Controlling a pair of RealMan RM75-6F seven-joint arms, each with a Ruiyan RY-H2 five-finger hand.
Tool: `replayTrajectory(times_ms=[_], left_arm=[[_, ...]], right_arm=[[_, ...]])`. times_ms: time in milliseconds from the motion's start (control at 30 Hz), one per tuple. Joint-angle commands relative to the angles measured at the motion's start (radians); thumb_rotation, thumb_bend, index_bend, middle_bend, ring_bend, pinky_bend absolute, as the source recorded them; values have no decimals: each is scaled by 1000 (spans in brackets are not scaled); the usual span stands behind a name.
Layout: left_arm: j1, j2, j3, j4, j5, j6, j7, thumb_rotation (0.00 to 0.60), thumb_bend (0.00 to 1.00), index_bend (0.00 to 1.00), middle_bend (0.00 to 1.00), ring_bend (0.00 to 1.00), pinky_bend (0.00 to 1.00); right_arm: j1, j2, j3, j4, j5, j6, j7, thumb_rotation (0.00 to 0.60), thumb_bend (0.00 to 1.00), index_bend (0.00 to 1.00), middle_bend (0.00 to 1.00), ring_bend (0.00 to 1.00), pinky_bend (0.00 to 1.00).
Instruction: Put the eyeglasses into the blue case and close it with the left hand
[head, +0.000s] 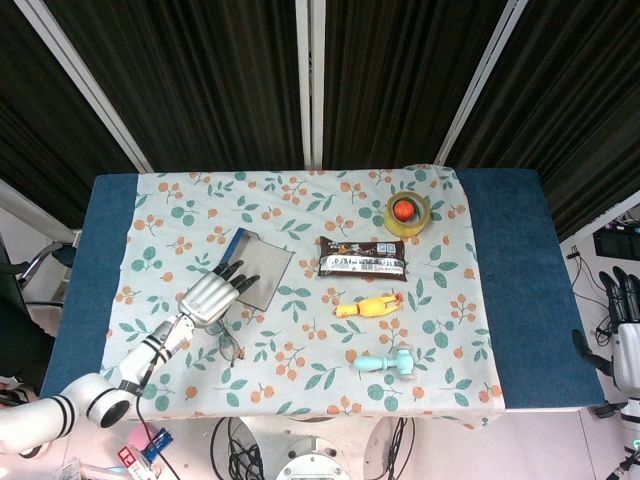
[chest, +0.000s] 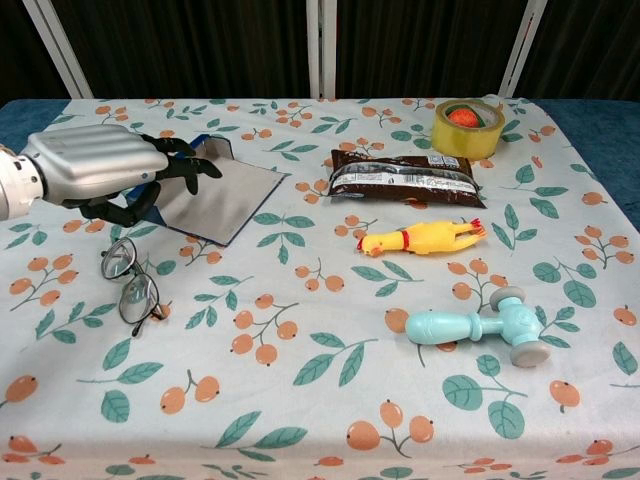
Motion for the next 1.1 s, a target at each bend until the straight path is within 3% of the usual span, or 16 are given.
replayTrajectory(times_ms=[33,467,733,933,1100], left_arm=[[20,17,3,0,-83,9,127,600,902,84,260,43,178],[34,89,16,-5,-247,-10,255,600,935,84,329,43,179],[33,58,7,97,-318,-17,233,600,937,84,315,43,178],[34,32,-6,144,-306,14,174,600,934,74,265,43,179],[69,108,3,0,-278,62,109,600,855,72,199,43,180]], right_arm=[[1,-1,-1,0,-2,-2,-2,600,207,0,0,0,0],[4,-6,2,-8,-6,-7,-22,600,213,0,0,0,0],[4,-5,2,-17,-7,-8,-36,600,214,0,0,0,0],[4,-4,3,-26,-8,-8,-48,600,214,0,0,0,0],[3,0,4,-30,-4,-11,-48,600,214,0,0,0,0]])
